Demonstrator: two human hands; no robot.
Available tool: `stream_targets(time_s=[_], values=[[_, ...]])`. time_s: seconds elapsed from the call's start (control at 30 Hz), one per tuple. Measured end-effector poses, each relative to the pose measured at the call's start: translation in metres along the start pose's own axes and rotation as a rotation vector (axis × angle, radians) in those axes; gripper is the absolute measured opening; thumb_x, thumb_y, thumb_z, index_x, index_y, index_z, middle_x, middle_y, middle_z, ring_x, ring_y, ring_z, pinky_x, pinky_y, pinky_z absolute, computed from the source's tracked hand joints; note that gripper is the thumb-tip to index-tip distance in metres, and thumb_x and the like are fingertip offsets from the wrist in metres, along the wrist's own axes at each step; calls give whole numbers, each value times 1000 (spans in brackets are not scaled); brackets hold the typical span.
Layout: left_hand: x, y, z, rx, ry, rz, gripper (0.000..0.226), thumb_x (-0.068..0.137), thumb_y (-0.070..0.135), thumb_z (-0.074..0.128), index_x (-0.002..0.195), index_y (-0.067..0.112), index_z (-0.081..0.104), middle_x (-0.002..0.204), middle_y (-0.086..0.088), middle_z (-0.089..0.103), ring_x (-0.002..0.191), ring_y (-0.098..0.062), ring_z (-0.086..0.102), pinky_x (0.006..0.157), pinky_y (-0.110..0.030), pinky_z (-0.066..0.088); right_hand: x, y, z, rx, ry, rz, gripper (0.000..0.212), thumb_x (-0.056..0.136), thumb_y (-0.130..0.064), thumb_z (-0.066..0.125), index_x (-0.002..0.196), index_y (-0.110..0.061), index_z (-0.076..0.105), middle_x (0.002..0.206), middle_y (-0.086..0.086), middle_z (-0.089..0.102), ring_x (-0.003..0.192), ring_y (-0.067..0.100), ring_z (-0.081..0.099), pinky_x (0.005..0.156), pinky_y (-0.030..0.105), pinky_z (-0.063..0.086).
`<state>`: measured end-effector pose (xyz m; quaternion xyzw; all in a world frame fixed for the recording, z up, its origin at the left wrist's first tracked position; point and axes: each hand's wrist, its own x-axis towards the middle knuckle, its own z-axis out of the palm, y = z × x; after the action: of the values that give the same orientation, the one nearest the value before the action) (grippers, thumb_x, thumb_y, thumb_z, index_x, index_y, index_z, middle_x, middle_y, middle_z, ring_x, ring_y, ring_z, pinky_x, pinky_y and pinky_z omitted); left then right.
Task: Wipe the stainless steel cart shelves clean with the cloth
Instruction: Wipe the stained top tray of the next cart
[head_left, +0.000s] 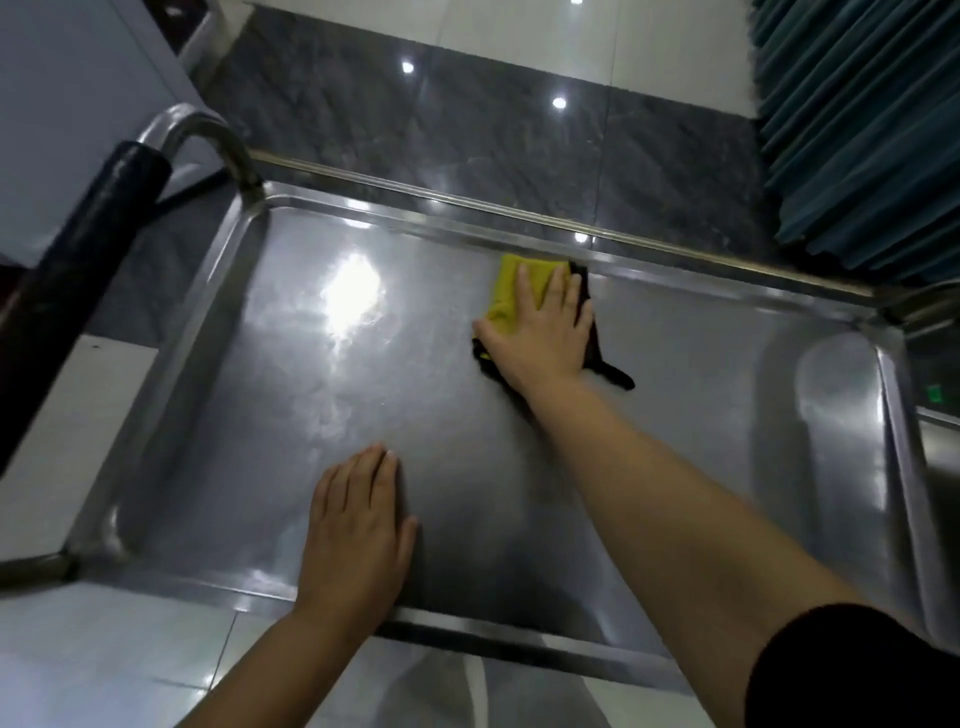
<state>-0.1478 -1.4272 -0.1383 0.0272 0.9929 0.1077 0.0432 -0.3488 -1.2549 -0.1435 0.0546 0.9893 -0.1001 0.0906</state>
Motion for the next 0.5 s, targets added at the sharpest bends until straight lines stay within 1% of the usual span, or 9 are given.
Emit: stream_targets(time_s=[0.1, 0.17, 0.23, 0.3, 0.37, 0.4, 0.5], values=[[-11, -13, 5, 35, -24, -31, 62, 83, 41, 41, 132, 2, 44, 132, -19, 51, 123, -28, 34, 109, -38, 17, -7, -53, 14, -7, -65, -187, 86, 83, -68, 41, 152, -33, 4, 160, 12, -9, 146, 30, -14, 116, 49, -8], [-16, -13, 8, 33, -35, -49, 63, 84, 42, 37, 133, 3, 44, 133, -18, 50, 125, -27, 34, 112, -40, 21, -15, -68, 20, -12, -109, -289, 84, 84, -63, 42, 152, -34, 3, 160, 11, -12, 145, 30, -17, 116, 49, -10], [-16, -6, 9, 21, -27, -40, 62, 85, 42, 37, 133, 3, 44, 133, -18, 50, 125, -27, 35, 108, -44, 26, -22, -65, 20, -9, -139, -369, 84, 83, -60, 43, 152, -35, 2, 160, 8, -14, 145, 27, -18, 117, 47, -11], [-12, 5, 10, 5, -25, 4, 61, 85, 42, 37, 132, 4, 44, 133, -18, 50, 124, -27, 36, 111, -41, 25, -28, -45, 20, -7, -142, -433, 84, 82, -59, 43, 152, -37, 3, 160, 5, -13, 146, 23, -17, 118, 45, -8], [-7, 20, 12, 4, -48, 70, 59, 86, 40, 39, 131, 3, 47, 132, -17, 50, 124, -27, 37, 111, -39, 18, -34, -12, 17, -14, -108, -441, 82, 80, -60, 40, 152, -38, 5, 161, 4, -8, 147, 22, -13, 119, 45, -4], [-3, 29, 13, 7, -61, 100, 57, 86, 38, 39, 130, 3, 49, 132, -17, 51, 123, -28, 38, 110, -38, 17, -37, 8, 15, -14, -80, -413, 82, 79, -60, 38, 152, -38, 7, 161, 4, -6, 147, 21, -10, 119, 45, -2], [8, 58, 16, 5, -78, 186, 54, 84, 31, 42, 127, 1, 53, 131, -18, 51, 122, -29, 38, 110, -39, 16, -42, 83, 1, -9, -13, -244, 82, 76, -58, 36, 152, -38, 9, 161, 4, -1, 148, 22, -6, 119, 43, -1]])
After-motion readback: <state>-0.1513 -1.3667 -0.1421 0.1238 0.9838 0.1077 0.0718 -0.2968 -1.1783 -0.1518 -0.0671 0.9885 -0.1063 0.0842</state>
